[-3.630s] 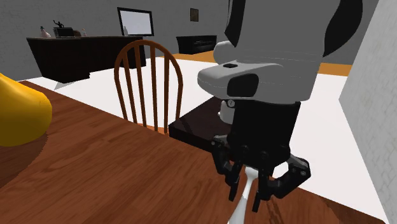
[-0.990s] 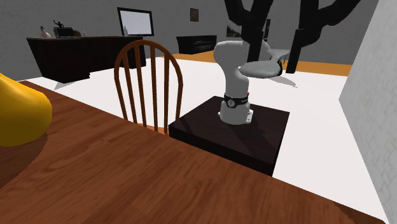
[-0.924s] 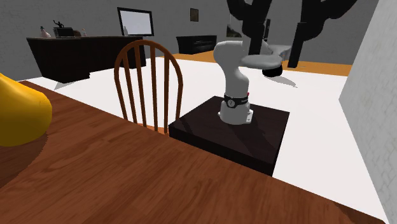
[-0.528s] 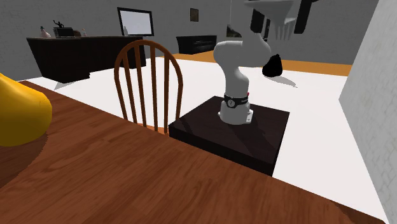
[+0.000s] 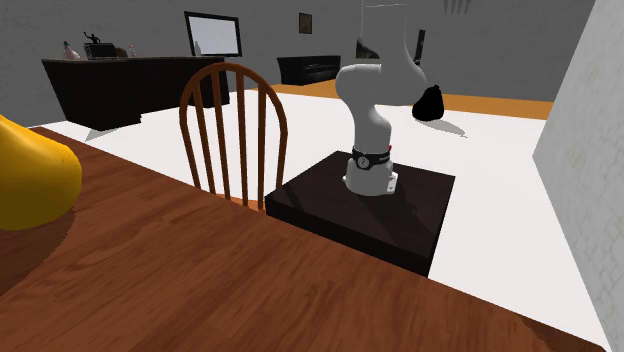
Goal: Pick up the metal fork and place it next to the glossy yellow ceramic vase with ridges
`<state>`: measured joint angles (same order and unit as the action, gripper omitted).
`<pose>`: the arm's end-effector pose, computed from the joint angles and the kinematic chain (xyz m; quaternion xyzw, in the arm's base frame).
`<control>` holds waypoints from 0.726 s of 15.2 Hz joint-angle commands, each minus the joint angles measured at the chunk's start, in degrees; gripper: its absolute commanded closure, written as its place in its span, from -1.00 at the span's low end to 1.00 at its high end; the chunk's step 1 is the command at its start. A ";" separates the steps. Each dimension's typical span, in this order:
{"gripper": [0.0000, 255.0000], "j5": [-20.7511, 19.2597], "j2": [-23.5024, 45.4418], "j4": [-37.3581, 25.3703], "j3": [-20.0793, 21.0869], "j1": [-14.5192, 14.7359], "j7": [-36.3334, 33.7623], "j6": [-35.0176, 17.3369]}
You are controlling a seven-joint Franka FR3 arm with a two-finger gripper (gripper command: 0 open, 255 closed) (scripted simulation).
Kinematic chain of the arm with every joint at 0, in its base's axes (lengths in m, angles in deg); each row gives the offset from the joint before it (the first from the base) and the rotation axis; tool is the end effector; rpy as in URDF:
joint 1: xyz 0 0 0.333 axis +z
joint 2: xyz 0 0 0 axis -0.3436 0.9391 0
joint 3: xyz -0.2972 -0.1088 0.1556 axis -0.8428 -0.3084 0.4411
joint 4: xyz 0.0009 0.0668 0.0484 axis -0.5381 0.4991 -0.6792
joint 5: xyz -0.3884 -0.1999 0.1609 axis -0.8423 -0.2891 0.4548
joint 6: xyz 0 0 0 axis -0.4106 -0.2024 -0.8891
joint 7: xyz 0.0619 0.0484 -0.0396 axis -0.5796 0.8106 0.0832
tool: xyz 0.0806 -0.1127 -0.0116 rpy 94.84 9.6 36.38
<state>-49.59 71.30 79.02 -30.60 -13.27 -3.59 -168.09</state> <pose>0.6309 0.2681 0.6492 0.9966 0.0386 0.0731 0.0029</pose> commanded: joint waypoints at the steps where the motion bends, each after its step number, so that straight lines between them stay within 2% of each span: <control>1: 1.00 -0.23 0.64 -2.54 0.07 0.18 -0.01 1.95; 6: 1.00 -1.01 2.74 -9.31 0.28 0.81 -0.11 6.74; 11: 1.00 2.23 -3.57 -1.31 -2.70 -4.16 7.00 4.28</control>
<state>-47.89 68.70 76.54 -32.72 -16.58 2.00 -163.51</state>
